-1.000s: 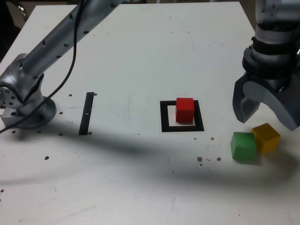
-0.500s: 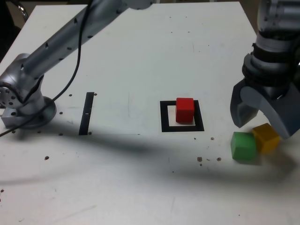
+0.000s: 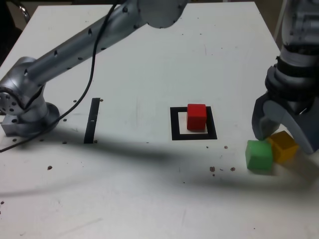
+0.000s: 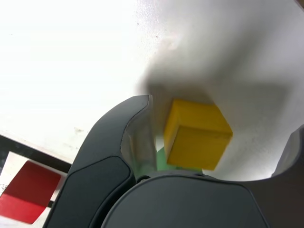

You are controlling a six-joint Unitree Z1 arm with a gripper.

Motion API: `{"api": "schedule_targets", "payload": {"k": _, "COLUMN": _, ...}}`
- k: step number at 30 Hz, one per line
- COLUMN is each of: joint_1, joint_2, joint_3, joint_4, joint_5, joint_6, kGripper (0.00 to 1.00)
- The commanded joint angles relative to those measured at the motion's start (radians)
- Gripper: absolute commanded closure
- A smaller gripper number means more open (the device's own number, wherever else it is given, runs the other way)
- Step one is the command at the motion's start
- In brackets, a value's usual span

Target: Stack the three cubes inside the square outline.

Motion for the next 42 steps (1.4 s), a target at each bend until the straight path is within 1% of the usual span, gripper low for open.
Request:
{"api": "schedule_targets", "payload": {"k": 1, "joint_1": -0.002, "joint_2": 0.01, "joint_3": -0.008, "joint_4": 0.002, "joint_5": -0.001, "joint_6": -0.008, "kGripper": 0.04}}
{"api": "schedule_targets", "payload": {"k": 12, "joint_1": -0.009, "joint_2": 0.033, "joint_3": -0.008, "joint_4": 0.029, "joint_5": 0.002, "joint_6": -0.061, "kGripper": 0.13}}
{"api": "schedule_targets", "payload": {"k": 19, "joint_1": -0.019, "joint_2": 0.058, "joint_3": -0.017, "joint_4": 0.053, "joint_5": -0.006, "joint_6": -0.111, "kGripper": 0.23}}
{"api": "schedule_targets", "payload": {"k": 22, "joint_1": -0.024, "joint_2": 0.066, "joint_3": -0.03, "joint_4": 0.058, "joint_5": -0.009, "joint_6": -0.126, "kGripper": 0.32}}
{"api": "schedule_targets", "payload": {"k": 27, "joint_1": -0.037, "joint_2": 0.07, "joint_3": -0.06, "joint_4": 0.048, "joint_5": -0.008, "joint_6": -0.127, "kGripper": 0.56}}
{"api": "schedule_targets", "payload": {"k": 29, "joint_1": -0.041, "joint_2": 0.071, "joint_3": -0.071, "joint_4": 0.045, "joint_5": -0.01, "joint_6": -0.123, "kGripper": 0.62}}
{"api": "schedule_targets", "payload": {"k": 30, "joint_1": -0.043, "joint_2": 0.072, "joint_3": -0.074, "joint_4": 0.045, "joint_5": -0.011, "joint_6": -0.122, "kGripper": 0.64}}
{"api": "schedule_targets", "payload": {"k": 34, "joint_1": -0.045, "joint_2": 0.075, "joint_3": -0.078, "joint_4": 0.051, "joint_5": -0.016, "joint_6": -0.122, "kGripper": 0.67}}
{"api": "schedule_targets", "payload": {"k": 42, "joint_1": -0.044, "joint_2": 0.074, "joint_3": -0.079, "joint_4": 0.061, "joint_5": -0.021, "joint_6": -0.125, "kGripper": 0.7}}
